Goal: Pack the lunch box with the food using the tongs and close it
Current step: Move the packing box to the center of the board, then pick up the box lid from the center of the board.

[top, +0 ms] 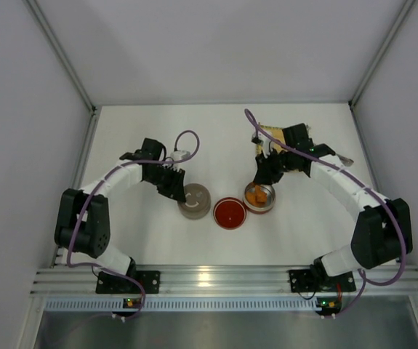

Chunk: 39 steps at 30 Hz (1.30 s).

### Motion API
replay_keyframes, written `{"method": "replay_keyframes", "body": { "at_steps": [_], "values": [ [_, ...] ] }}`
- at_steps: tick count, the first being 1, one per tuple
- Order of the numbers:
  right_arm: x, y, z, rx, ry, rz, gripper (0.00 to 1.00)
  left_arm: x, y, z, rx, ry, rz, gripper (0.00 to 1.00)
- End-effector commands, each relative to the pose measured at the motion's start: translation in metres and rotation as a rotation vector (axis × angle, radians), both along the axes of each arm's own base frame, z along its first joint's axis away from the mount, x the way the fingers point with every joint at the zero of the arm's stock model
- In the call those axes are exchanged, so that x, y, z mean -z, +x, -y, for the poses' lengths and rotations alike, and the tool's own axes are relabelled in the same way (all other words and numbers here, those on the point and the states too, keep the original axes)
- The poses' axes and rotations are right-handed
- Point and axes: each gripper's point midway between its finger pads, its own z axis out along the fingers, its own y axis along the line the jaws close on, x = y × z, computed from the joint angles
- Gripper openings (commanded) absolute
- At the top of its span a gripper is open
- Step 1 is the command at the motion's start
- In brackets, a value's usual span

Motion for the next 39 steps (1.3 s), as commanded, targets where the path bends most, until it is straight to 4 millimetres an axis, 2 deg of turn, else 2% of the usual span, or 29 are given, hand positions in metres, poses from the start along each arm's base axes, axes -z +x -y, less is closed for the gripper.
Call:
{"method": "replay_keyframes", "body": {
  "at_steps": [1,7,12,14,18,22,31,34,39],
  "values": [
    [-0.002,-0.013,-0.001,-0.055,-0.034,0.043,0.20,0.007,0.002,-0.030,0.011,0.177,0.045,0.26],
    [0.014,-0.031,-0.014,-0.128,-0.093,0.053,0.21,0.005,-0.007,-0.049,0.019,0.244,0.045,0.25],
    [0.026,-0.049,-0.029,-0.246,-0.172,0.131,0.26,-0.011,-0.004,-0.054,-0.004,0.196,0.046,0.32],
    [0.030,-0.059,-0.035,-0.303,-0.187,0.160,0.30,-0.021,-0.004,-0.049,-0.006,0.124,0.037,0.37],
    [0.035,-0.070,-0.039,-0.440,-0.207,0.243,0.37,-0.040,-0.003,-0.036,0.005,0.030,0.042,0.59],
    [0.041,-0.089,-0.041,-0.607,-0.205,0.336,0.45,-0.055,-0.003,-0.026,0.006,-0.041,0.040,0.70],
    [0.062,-0.101,-0.075,-0.803,-0.275,0.426,0.46,-0.093,0.007,-0.009,-0.012,-0.184,0.093,0.77],
    [0.077,-0.106,-0.083,-0.868,-0.302,0.425,0.47,-0.099,0.006,-0.007,-0.007,-0.201,0.100,0.78],
    [0.099,-0.106,-0.087,-0.924,-0.357,0.417,0.47,-0.097,0.005,-0.010,-0.013,-0.188,0.095,0.79]
  ]
}}
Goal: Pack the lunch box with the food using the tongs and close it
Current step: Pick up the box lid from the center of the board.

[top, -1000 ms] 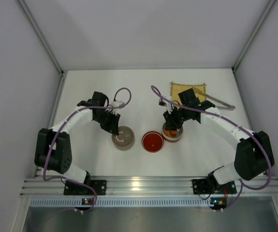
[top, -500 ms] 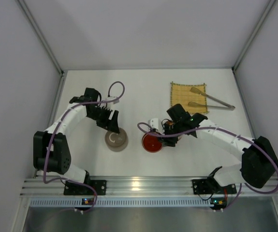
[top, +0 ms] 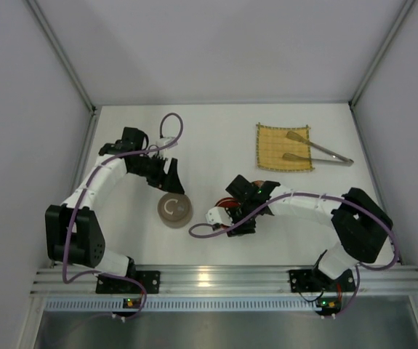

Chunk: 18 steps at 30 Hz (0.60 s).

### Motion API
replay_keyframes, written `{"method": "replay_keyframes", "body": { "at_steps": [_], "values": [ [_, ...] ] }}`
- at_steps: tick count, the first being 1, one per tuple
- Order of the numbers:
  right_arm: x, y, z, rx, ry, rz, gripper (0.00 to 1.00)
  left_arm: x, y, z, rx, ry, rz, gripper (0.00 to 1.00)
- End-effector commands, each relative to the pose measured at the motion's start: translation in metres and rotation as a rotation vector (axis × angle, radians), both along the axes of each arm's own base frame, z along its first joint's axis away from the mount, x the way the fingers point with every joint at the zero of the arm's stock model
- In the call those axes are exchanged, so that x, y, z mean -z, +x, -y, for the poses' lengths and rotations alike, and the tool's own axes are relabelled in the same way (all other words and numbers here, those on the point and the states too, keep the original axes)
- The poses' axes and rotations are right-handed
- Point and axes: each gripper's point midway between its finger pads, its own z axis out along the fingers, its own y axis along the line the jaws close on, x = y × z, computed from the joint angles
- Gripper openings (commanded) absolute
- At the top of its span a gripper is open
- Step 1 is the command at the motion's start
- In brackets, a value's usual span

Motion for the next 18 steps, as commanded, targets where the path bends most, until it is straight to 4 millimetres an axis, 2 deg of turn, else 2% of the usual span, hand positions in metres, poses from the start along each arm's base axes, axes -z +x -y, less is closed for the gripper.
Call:
{"method": "replay_keyframes", "body": {
  "at_steps": [1,8,11,15,18],
  "values": [
    [-0.007,0.018,-0.028,-0.069,0.056,0.098,0.47,-0.022,0.006,0.002,0.004,-0.046,0.071,0.79],
    [0.008,0.023,-0.032,-0.064,0.026,0.096,0.45,-0.016,0.004,-0.004,-0.009,-0.048,0.054,0.79],
    [0.012,0.019,-0.033,-0.077,0.015,0.093,0.42,-0.013,0.002,-0.006,-0.009,-0.057,0.051,0.78],
    [0.019,0.014,-0.031,-0.093,-0.015,0.091,0.30,-0.015,0.002,-0.005,-0.014,-0.072,0.062,0.78],
    [0.024,0.009,-0.028,-0.111,-0.034,0.099,0.29,-0.016,0.003,-0.005,-0.020,-0.077,0.067,0.78]
  ]
}}
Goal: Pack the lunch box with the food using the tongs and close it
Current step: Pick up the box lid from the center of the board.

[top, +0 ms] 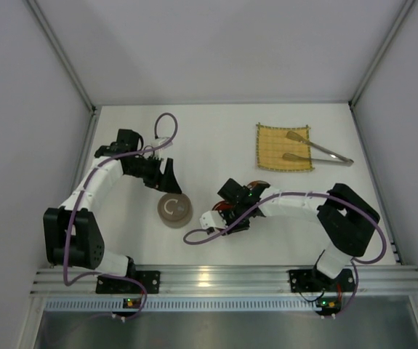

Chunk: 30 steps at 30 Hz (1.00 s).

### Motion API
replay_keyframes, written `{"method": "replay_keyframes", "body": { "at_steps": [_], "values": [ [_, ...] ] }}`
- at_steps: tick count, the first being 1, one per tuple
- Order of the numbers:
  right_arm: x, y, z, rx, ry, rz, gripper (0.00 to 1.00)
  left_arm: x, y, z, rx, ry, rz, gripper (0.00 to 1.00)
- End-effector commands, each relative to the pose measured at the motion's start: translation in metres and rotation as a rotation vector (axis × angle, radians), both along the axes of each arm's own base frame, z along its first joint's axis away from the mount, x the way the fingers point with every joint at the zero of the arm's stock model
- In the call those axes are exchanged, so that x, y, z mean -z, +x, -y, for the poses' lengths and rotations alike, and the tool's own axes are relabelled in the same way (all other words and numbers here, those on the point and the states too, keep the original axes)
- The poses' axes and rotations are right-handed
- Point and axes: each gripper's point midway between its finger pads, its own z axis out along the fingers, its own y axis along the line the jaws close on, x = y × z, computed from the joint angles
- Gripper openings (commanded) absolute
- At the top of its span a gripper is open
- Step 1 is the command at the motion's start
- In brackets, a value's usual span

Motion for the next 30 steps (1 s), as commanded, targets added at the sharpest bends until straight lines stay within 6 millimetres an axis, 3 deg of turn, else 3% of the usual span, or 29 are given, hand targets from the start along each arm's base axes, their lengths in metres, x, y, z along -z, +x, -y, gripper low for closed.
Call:
{"method": "replay_keyframes", "body": {
  "at_steps": [1,8,15,25,30],
  "values": [
    [0.004,-0.006,-0.011,-0.065,0.008,0.038,0.28,-0.018,0.003,0.004,0.012,-0.053,0.082,0.78],
    [0.011,-0.017,-0.009,-0.080,-0.008,0.070,0.22,-0.017,0.005,0.001,-0.005,-0.057,0.077,0.78],
    [0.016,-0.017,-0.008,-0.047,-0.004,0.089,0.00,-0.015,0.006,-0.002,-0.018,-0.053,0.080,0.78],
    [0.003,-0.012,-0.011,0.010,0.031,0.110,0.00,-0.016,0.008,-0.002,-0.027,-0.056,0.084,0.78],
    [-0.015,-0.005,-0.019,0.051,0.076,0.092,0.00,-0.016,0.007,-0.003,-0.029,-0.056,0.084,0.78]
  ]
}}
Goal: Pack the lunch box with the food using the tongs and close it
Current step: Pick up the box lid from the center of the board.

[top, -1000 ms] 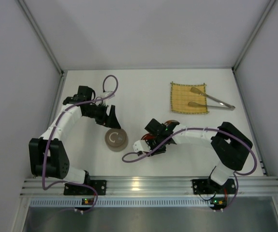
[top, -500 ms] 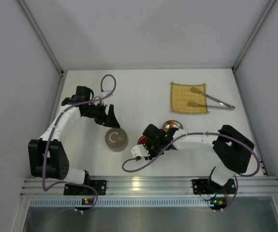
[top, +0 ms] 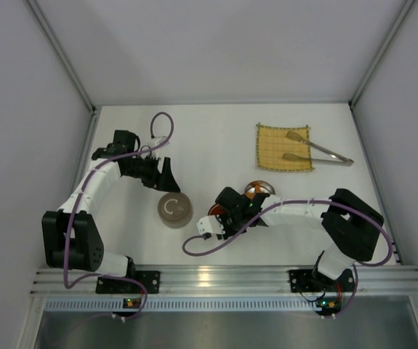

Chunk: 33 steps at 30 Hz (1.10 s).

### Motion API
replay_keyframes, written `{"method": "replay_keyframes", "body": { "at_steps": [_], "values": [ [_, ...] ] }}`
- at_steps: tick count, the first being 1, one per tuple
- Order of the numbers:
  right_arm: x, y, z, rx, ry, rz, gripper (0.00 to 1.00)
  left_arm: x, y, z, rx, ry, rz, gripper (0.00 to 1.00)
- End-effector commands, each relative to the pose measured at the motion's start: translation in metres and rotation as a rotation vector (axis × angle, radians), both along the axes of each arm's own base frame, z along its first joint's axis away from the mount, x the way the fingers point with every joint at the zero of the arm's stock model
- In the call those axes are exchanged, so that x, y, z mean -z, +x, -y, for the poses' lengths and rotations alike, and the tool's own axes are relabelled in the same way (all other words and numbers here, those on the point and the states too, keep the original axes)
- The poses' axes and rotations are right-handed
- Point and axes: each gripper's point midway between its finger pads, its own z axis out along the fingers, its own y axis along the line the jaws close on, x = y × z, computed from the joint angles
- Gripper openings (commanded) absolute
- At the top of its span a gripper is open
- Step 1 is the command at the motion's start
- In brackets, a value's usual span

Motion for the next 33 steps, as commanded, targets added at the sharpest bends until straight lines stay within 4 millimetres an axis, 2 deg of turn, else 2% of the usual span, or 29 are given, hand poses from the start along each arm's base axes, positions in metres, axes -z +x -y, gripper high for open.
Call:
{"method": "replay_keyframes", "body": {
  "at_steps": [1,7,12,13,17,23,25,26,28,29,32,33],
  "values": [
    [-0.017,0.002,-0.005,0.032,0.040,-0.016,0.00,-0.014,0.003,0.002,0.009,-0.034,0.074,0.78],
    [-0.053,0.009,-0.017,0.088,0.144,-0.087,0.00,-0.011,0.002,0.004,-0.034,-0.101,0.051,0.80],
    [-0.072,0.009,-0.018,0.139,0.203,-0.174,0.00,-0.017,0.003,0.007,-0.045,-0.156,0.043,0.85],
    [-0.078,0.011,-0.018,0.148,0.218,-0.175,0.00,-0.017,0.001,0.008,-0.045,-0.162,0.035,0.98],
    [-0.099,0.024,-0.016,0.207,0.282,-0.218,0.00,-0.017,0.000,0.012,-0.040,-0.195,0.018,0.98],
    [-0.142,0.041,-0.013,0.289,0.426,-0.339,0.00,-0.022,-0.019,0.023,0.020,-0.326,0.002,0.98],
    [-0.152,0.044,-0.012,0.296,0.454,-0.341,0.00,-0.031,-0.019,0.026,0.042,-0.359,0.075,0.98],
    [-0.156,0.045,-0.013,0.297,0.466,-0.346,0.00,-0.028,-0.022,0.026,0.039,-0.366,0.077,0.98],
    [-0.163,0.046,-0.012,0.301,0.478,-0.342,0.00,-0.037,-0.021,0.028,0.045,-0.384,0.155,0.97],
    [-0.166,0.046,-0.012,0.303,0.484,-0.341,0.00,-0.033,-0.025,0.028,0.041,-0.393,0.150,0.97],
    [-0.177,0.047,-0.012,0.302,0.504,-0.328,0.00,-0.045,-0.023,0.030,0.063,-0.413,0.276,0.96],
    [-0.181,0.047,-0.013,0.298,0.509,-0.326,0.00,-0.043,-0.024,0.030,0.058,-0.417,0.283,0.96]
  ]
}}
